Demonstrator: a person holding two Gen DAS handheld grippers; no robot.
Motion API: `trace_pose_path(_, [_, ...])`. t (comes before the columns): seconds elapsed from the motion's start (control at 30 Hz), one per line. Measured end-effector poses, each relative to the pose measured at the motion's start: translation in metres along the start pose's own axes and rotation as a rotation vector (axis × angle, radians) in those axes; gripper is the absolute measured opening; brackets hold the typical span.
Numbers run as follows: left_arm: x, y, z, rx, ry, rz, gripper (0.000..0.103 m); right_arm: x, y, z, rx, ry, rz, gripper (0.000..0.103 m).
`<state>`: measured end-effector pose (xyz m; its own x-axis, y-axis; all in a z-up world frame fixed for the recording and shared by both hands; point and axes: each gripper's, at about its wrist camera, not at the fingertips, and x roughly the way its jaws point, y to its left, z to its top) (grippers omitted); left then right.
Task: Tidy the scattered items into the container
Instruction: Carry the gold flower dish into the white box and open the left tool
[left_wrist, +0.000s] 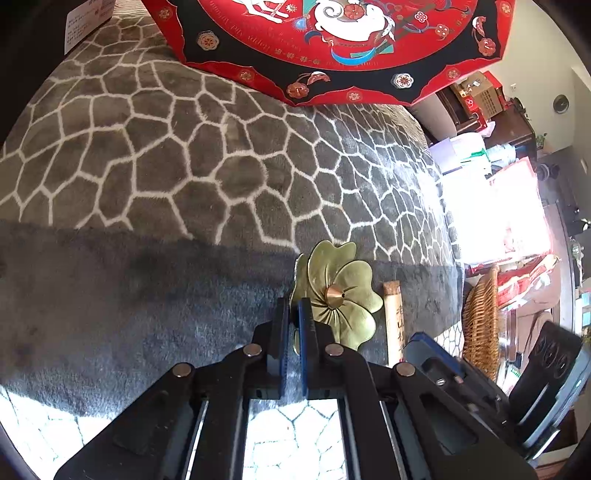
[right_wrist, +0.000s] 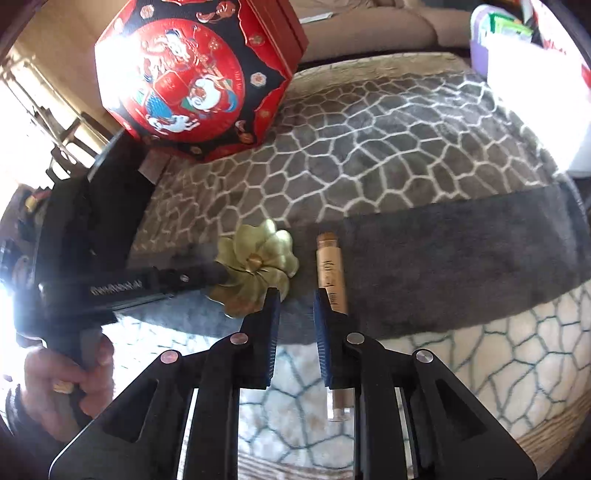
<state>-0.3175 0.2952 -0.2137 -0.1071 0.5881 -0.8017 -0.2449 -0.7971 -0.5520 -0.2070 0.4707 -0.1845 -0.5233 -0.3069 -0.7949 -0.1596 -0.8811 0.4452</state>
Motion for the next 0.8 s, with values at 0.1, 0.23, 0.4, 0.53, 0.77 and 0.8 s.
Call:
trace_pose_path(0.1, [-0.006, 0.004, -0.007, 0.014, 0.014, 0.0, 0.004, 0.023, 0.002, -0.003, 0.051, 0.049, 0.036, 0.018])
trace_pose_path(0.23, [-0.013, 0.01, -0.016, 0.04, 0.027, 0.003, 0.005, 0.032, 0.004, -0.008, 0.059, 0.052, 0.024, 0.016])
trace_pose_path(0.4, [-0.016, 0.01, -0.023, 0.071, 0.024, 0.011, 0.005, 0.035, 0.006, -0.011, 0.048, 0.037, 0.025, 0.007])
trace_pose_path(0.53, [-0.019, 0.009, -0.03, 0.075, 0.017, 0.014, 0.005, 0.03, 0.009, -0.012, 0.034, 0.042, 0.027, 0.006])
trace_pose_path(0.77, [-0.045, 0.013, -0.043, 0.062, -0.006, -0.025, 0.005, 0.001, 0.04, -0.018, -0.045, 0.023, 0.031, 0.006])
trace_pose_path(0.8, [-0.055, 0.013, -0.043, 0.066, -0.01, -0.032, 0.005, -0.006, 0.048, -0.019, -0.051, 0.014, 0.041, 0.006])
